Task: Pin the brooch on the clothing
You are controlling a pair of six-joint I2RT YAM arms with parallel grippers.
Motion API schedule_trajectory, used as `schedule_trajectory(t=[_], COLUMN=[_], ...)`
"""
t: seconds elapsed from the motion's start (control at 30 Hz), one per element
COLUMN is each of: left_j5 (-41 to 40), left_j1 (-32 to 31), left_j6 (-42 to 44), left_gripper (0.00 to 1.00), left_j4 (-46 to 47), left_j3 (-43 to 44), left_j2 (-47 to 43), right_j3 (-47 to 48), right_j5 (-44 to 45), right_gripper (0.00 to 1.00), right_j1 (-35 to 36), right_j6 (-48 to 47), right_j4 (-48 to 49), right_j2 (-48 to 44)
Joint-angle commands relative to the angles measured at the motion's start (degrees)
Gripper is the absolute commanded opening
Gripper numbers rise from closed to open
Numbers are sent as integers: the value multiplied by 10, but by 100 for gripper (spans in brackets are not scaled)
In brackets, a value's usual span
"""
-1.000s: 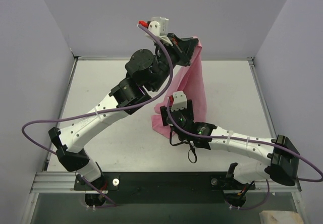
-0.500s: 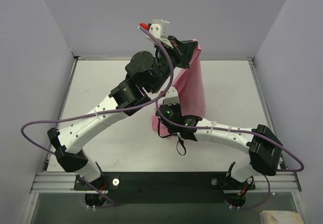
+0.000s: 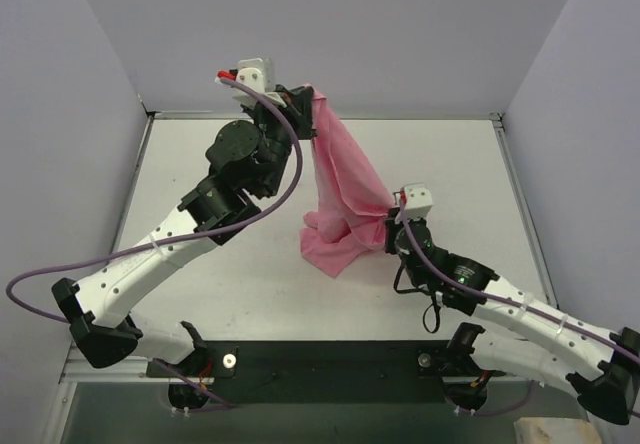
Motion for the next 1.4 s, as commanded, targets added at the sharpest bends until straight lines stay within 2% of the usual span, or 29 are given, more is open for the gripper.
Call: schedule_trajectory(t=[0.0,0.17,0.2,0.33,0.43,0.5,0.53,0.57,0.63,0.67,0.73,0.77,0.87,1.07,1.17,1.23,1.37], left_j5=[-37,-47,-53,-79,-103,-120,-122,-121,-110,-104,-81,-74,-56,-34,-14,-5,3], left_j1=[54,96,98,101,106,111,114,124,138,145,168,173,186,210,220,222,229], left_j6=[-62,-161,-175,-241,-289,-311,-317,-324,-330,-330,-332,-331,-323,-303,-295,-293,-291], left_gripper=[0,0,0,0,0,0,0,0,0,0,0,0,0,0,0,0,0], left_j4=[-12,-65,-76,-104,-133,-147,-151,-155,-156,-156,-155,-150,-130,-105,-90,-87,-83], left_j3=[-79,-204,-254,-379,-464,-497,-525,-535,-559,-564,-570,-575,-580,-582,-587,-589,-591], left_j2=[-52,-109,-121,-186,-223,-240,-252,-257,-263,-262,-255,-253,-241,-230,-229,-227,-226], right_j3=[-33,-35,-35,-35,-34,-33,-34,-35,-39,-42,-49,-56,-64,-100,-128,-148,-171], right_j5=[-10,38,39,14,-16,-59,-76,-94,-115,-120,-129,-134,-172,-246,-312,-355,-452], right_gripper=[0,1,1,2,7,24,46,56,69,71,82,85,85,74,72,63,57], right_j1=[-64,-91,-93,-97,-100,-100,-100,-99,-100,-101,-103,-107,-130,-218,-274,-310,-344], right_j6=[-12,-1,12,35,32,27,27,30,46,54,80,91,127,197,211,226,250], right_j4=[-38,-76,-81,-110,-120,-127,-127,-127,-129,-128,-128,-128,-130,-136,-105,-74,-8], right_j2=[-64,-53,-41,-7,23,41,42,41,31,18,3,-7,-2,29,38,44,86])
